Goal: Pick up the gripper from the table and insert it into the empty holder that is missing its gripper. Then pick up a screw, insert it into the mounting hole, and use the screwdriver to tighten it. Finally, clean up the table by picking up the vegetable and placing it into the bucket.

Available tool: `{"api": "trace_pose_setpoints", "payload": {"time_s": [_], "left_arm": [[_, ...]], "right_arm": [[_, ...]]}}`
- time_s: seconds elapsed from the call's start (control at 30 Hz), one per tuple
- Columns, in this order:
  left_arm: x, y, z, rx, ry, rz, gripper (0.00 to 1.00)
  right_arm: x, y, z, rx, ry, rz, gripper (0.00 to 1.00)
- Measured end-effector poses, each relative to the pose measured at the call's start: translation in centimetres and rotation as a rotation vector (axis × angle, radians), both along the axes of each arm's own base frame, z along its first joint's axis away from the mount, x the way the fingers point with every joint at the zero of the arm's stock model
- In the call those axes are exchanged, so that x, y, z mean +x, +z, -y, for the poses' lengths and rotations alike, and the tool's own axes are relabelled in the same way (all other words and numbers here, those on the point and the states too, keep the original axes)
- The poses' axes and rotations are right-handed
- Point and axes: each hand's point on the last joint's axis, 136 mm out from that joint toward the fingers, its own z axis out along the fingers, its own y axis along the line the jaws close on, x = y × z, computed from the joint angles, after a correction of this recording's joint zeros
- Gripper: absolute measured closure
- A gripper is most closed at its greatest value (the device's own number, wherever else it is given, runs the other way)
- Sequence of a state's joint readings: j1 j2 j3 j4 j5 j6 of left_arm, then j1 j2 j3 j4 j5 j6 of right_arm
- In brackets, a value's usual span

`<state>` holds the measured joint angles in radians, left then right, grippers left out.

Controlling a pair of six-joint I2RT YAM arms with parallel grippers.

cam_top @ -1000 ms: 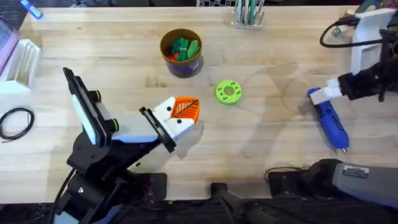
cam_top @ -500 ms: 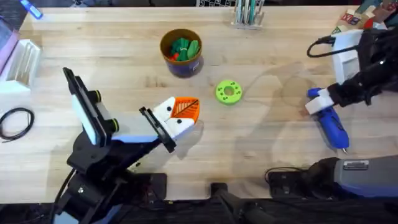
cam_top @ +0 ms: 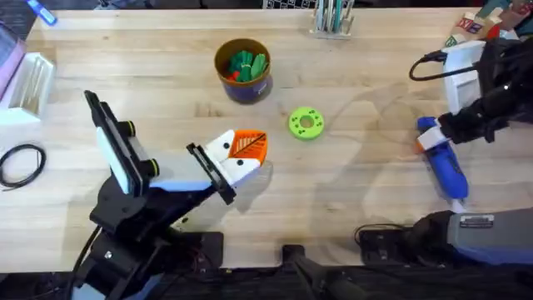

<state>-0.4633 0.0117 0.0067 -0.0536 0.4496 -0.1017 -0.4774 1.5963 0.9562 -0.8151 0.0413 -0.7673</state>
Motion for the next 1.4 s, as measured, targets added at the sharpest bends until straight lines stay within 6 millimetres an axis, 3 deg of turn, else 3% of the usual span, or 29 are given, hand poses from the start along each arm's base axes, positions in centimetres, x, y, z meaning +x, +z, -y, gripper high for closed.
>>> {"api": "trace_pose_setpoints", "payload": {"time_s": [0.1, 0.17, 0.37, 0.5, 0.7, 0.83, 0.93, 1.2, 1.3, 1.4], "left_arm": [[0.0, 0.0, 0.0, 0.000, 0.000, 0.000, 0.996], [0.0, 0.0, 0.0, 0.000, 0.000, 0.000, 0.996], [0.0, 0.0, 0.0, 0.000, 0.000, 0.000, 0.996], [0.0, 0.0, 0.0, 0.000, 0.000, 0.000, 0.996], [0.0, 0.0, 0.0, 0.000, 0.000, 0.000, 0.996], [0.0, 0.0, 0.0, 0.000, 0.000, 0.000, 0.996], [0.0, 0.0, 0.0, 0.000, 0.000, 0.000, 0.996], [0.0, 0.0, 0.0, 0.000, 0.000, 0.001, 0.996], [0.0, 0.0, 0.0, 0.000, 0.000, 0.000, 0.996], [0.0, 0.0, 0.0, 0.000, 0.000, 0.000, 0.996]], "right_arm": [[0.2, -0.1, 0.2, -0.011, 0.004, 0.010, 0.871], [0.2, -0.2, 0.2, -0.008, 0.000, 0.012, 0.975], [0.1, 0.4, 0.0, -0.013, 0.000, 0.036, 0.976], [0.7, 2.1, 0.3, -0.051, -0.001, 0.109, 0.976], [2.0, 6.3, 0.5, -0.104, -0.044, 0.287, 0.976], [3.1, 10.5, -0.4, -0.140, -0.052, 0.461, 0.976], [4.1, 14.4, -2.3, -0.149, -0.035, 0.627, 0.976], [6.1, 26.3, -11.8, 0.108, 0.075, 1.184, 0.976], [6.2, 29.6, -15.5, 0.258, 0.114, 1.350, 0.976], [6.0, 31.4, -19.4, 0.440, 0.162, 1.445, 0.976]]}}
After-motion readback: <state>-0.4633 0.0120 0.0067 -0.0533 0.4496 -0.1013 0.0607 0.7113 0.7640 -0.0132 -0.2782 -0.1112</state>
